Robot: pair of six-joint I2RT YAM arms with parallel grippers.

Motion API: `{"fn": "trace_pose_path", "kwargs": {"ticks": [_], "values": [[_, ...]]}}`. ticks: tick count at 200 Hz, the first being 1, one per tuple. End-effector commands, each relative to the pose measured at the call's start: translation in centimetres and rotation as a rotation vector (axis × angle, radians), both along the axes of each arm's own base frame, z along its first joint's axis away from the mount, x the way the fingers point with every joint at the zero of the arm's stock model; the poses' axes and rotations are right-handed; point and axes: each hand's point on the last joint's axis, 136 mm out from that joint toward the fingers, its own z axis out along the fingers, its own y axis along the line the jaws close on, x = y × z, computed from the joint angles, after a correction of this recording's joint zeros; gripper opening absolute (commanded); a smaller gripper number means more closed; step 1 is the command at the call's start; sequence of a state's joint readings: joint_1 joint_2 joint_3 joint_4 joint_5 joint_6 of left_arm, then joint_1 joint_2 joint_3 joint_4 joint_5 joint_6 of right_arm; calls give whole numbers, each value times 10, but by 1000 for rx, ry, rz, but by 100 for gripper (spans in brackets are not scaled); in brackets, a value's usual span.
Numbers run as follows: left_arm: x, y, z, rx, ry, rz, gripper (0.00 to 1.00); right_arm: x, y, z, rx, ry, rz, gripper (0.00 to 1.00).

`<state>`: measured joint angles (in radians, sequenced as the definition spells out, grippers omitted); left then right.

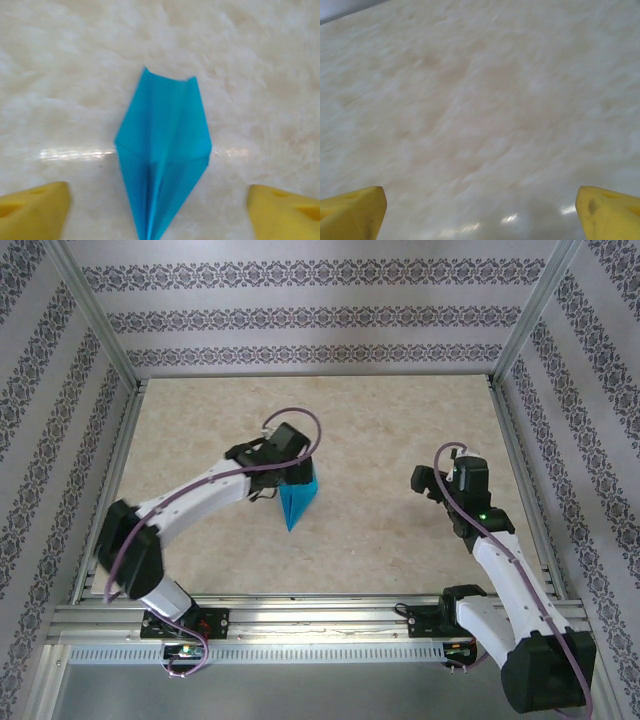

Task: Fold a paper plane with a square sheet of paper (pick it up from the middle)
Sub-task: Reset both arms

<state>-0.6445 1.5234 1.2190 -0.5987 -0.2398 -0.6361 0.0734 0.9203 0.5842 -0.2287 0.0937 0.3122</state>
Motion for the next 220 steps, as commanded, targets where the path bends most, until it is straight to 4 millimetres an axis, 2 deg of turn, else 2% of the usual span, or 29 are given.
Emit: {"fn": "trace_pose_path", "kwargs": {"ticks": [1, 17, 26, 38, 57, 69, 77, 92, 102, 113, 124, 128, 141, 145, 147, 154, 165, 173, 220], "values": [[19, 81, 14, 142, -193, 104, 100, 30, -35, -9, -312, -104, -29, 98], [21, 136, 7, 151, -297, 196, 100, 53, -29, -29, -317, -137, 3, 98], [19, 158, 11, 187, -349, 206, 100, 63, -24, -38, -306, -143, 30, 98], [15, 187, 16, 281, -398, 247, 100, 77, -10, -39, -313, -150, 114, 98], [17, 214, -9, 323, -424, 245, 100, 91, 3, -28, -258, -273, 165, 98], [19, 226, -26, 330, -417, 255, 100, 93, 11, -35, -214, -282, 224, 98], [22, 227, -39, 331, -418, 227, 100, 96, 14, -33, -202, -333, 233, 98], [27, 224, -55, 357, -450, 180, 100, 90, 12, -43, -192, -358, 236, 98], [32, 220, -54, 350, -475, 150, 99, 91, 10, -36, -193, -420, 217, 98], [41, 216, -49, 307, -537, 117, 99, 88, 11, -44, -192, -361, 227, 98], [46, 217, -49, 233, -561, 140, 99, 92, -3, -44, -201, -344, 140, 98], [49, 212, -48, 205, -580, 110, 99, 93, -7, -44, -204, -352, 118, 98], [50, 200, -65, 175, -588, 36, 99, 91, -10, -43, -212, -356, 95, 98], [47, 198, -76, 174, -582, 19, 99, 91, -10, -43, -213, -352, 95, 98], [48, 196, -74, 176, -614, 13, 99, 90, -10, -44, -212, -350, 96, 98], [49, 199, -66, 177, -685, 31, 99, 91, -9, -43, -216, -354, 98, 98], [45, 217, -73, 188, -590, 134, 99, 91, -7, -43, -225, -357, 104, 98], [50, 227, -72, 213, -597, 186, 99, 91, -7, -43, -224, -358, 107, 98], [51, 224, -73, 220, -588, 176, 99, 91, -4, -43, -240, -357, 110, 98]]}}
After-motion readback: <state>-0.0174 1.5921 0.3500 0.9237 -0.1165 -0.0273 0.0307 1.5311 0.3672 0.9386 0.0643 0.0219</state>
